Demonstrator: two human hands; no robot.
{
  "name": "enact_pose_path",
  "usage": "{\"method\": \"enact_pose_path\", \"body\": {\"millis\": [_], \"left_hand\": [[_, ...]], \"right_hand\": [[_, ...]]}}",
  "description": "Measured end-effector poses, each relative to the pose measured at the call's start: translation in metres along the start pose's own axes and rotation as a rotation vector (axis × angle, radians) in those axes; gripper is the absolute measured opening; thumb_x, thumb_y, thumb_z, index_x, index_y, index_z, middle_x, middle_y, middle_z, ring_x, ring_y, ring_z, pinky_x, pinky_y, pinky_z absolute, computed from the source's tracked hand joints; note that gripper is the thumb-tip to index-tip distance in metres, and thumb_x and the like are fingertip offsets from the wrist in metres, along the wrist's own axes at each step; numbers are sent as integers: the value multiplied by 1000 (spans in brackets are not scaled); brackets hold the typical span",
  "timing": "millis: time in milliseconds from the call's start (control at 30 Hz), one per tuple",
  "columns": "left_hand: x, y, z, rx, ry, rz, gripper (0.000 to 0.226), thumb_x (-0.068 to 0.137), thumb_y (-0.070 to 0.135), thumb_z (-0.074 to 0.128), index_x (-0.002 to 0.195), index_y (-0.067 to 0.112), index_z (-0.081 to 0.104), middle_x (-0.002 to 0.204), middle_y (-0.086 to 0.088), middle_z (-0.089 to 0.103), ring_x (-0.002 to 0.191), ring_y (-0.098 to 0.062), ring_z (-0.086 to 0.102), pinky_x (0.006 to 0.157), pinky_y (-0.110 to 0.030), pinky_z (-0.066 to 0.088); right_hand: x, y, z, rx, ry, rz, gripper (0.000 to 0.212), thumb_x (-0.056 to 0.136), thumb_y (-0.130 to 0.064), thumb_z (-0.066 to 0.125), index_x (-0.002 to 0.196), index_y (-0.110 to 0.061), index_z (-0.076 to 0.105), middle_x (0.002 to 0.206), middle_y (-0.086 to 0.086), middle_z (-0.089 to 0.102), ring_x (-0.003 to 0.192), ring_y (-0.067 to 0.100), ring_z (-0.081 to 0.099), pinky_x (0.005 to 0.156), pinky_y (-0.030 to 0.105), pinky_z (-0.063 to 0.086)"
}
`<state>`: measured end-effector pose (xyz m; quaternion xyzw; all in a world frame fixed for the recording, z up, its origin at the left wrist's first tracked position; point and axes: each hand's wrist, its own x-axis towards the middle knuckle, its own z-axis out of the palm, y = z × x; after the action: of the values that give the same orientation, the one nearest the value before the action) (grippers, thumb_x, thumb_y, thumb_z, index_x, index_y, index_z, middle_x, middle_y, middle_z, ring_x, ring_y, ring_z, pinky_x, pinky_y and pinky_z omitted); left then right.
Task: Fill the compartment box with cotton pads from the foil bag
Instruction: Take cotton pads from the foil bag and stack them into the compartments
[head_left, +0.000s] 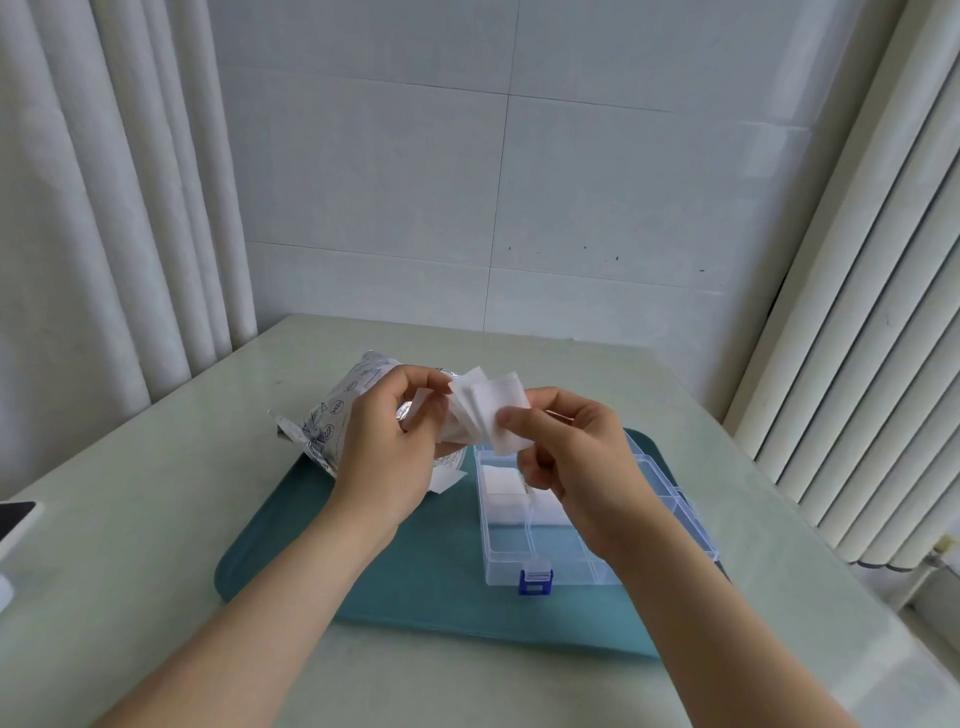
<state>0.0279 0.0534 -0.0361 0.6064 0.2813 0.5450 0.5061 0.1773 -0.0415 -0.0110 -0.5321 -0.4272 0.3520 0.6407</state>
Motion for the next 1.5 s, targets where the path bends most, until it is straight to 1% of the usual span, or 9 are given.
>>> {"method": "enact_pose_path", "body": {"millis": [233, 367, 733, 867, 933, 1033, 1100, 1333, 1500], "left_hand": [[-4, 5, 2, -46, -41, -30, 13, 106, 7, 61, 105, 14, 72, 107, 3, 75, 94, -19, 77, 73, -37, 67], [-2, 3, 0, -93, -13, -50, 12, 104, 6, 63, 106, 13, 72, 114, -3, 74, 105, -18, 75, 73, -41, 67], [-3, 2, 2, -172, -17, -131, 12, 101, 16, 70, 109, 9, 74, 109, -6, 79, 102, -24, 78, 80, -38, 66], [-4, 6, 4, -213, -97, -151, 34, 107, 35, 58, 108, 7, 77, 108, -14, 79, 105, -29, 77, 89, -41, 64], [-4, 7, 4, -242, -129, -155, 40, 104, 41, 60, 106, 5, 78, 107, -15, 79, 105, -30, 77, 90, -40, 63], [-4, 7, 4, -219, -102, -133, 16, 100, 22, 71, 102, 9, 81, 104, -17, 77, 101, -28, 78, 86, -36, 64], [-4, 6, 4, -197, -96, -120, 13, 101, 12, 69, 104, 9, 81, 109, -18, 77, 100, -27, 78, 84, -33, 64], [-5, 6, 3, -169, -64, -111, 10, 99, 12, 72, 100, 10, 82, 98, -4, 80, 96, -22, 79, 79, -33, 65], [-3, 4, 1, -151, -19, -93, 12, 95, 17, 78, 102, 9, 82, 99, -9, 80, 94, -25, 79, 79, -36, 66]], "right_hand": [[-1, 1, 5, -84, 41, 53, 12, 91, -11, 76, 98, -2, 75, 67, 9, 68, 50, 21, 53, 54, 31, 41], [0, 1, 4, -83, 64, 84, 12, 91, -11, 74, 99, -3, 75, 69, 9, 69, 51, 19, 56, 54, 30, 42], [-1, 0, 4, -112, 52, 70, 10, 89, -12, 78, 96, -6, 77, 74, 11, 74, 55, 21, 60, 56, 31, 46], [-1, 1, 5, -111, 66, 62, 8, 88, -11, 78, 95, -6, 77, 77, 14, 76, 55, 23, 63, 57, 32, 47], [-2, 0, 4, -101, 79, 57, 9, 88, -10, 78, 96, -6, 76, 77, 15, 76, 56, 24, 64, 57, 32, 48], [-2, 0, 5, -92, 83, 48, 8, 89, -10, 77, 95, -6, 76, 76, 15, 76, 56, 25, 65, 57, 32, 48], [-2, -1, 5, -93, 84, 44, 6, 90, -9, 76, 95, -6, 76, 76, 15, 76, 57, 25, 65, 57, 32, 49], [-4, -2, 4, -145, 67, 15, 6, 91, -8, 75, 91, -4, 72, 77, 15, 77, 57, 27, 69, 55, 33, 50], [-4, 0, 5, -222, 76, -60, 5, 91, -9, 74, 92, -5, 72, 82, 8, 76, 55, 23, 67, 53, 33, 49]]}}
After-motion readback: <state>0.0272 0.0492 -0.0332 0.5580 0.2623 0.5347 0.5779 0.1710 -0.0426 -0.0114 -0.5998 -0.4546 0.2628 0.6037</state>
